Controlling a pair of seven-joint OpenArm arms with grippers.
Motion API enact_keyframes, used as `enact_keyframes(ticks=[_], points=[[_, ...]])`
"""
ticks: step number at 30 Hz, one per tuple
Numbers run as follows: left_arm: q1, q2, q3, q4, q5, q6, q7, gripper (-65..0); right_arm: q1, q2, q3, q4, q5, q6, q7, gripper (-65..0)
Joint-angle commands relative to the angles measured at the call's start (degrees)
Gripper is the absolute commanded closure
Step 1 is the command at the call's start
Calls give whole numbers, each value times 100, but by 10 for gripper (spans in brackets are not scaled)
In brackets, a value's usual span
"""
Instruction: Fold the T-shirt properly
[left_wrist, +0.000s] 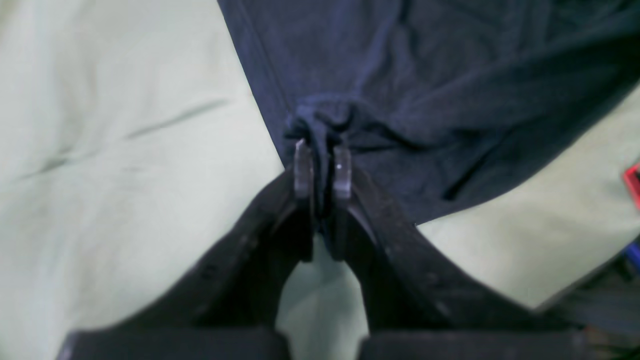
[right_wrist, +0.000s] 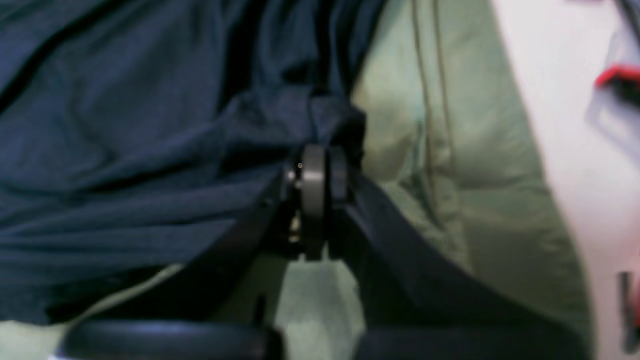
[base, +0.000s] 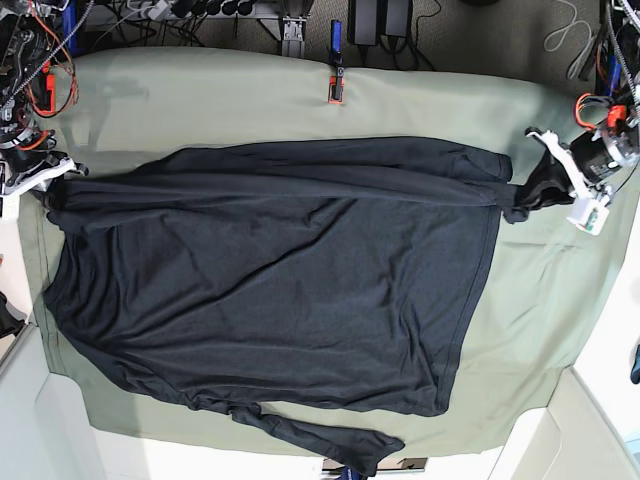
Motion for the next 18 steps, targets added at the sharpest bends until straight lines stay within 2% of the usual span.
enact_keyframes(ticks=[1, 4, 5, 8, 9, 12, 16, 18], points=[[-214, -129, 66, -177, 114, 34, -219, 0, 136, 109, 42, -35, 20, -28, 151, 0], [-673, -129, 461, -931, 223, 34, -295, 0, 273, 105, 42, -350, 22, -26, 146, 0], [-793, -131, 575, -1141, 210, 34, -293, -43, 299, 105, 42, -420, 22, -28, 149, 0], [-914, -131, 713, -1401, 127, 34, -83, -339, 330, 94, 42, -479, 46, -24, 149, 0], [-909, -133, 710, -1390, -31, 34, 144, -398, 332, 94, 42, -479, 46, -24, 149, 0], [-909, -133, 466, -1263, -778, 34, 1027, -415, 321, 96, 42, -479, 39, -26, 140, 0], [-911, -138, -420, -1060, -2094, 34, 2184, -415, 286, 96, 42, -479, 44, -26, 44, 0], [-839, -254, -673, -944, -2728, 34, 2671, -415, 299, 96, 42, -479, 63, -24, 35, 0]])
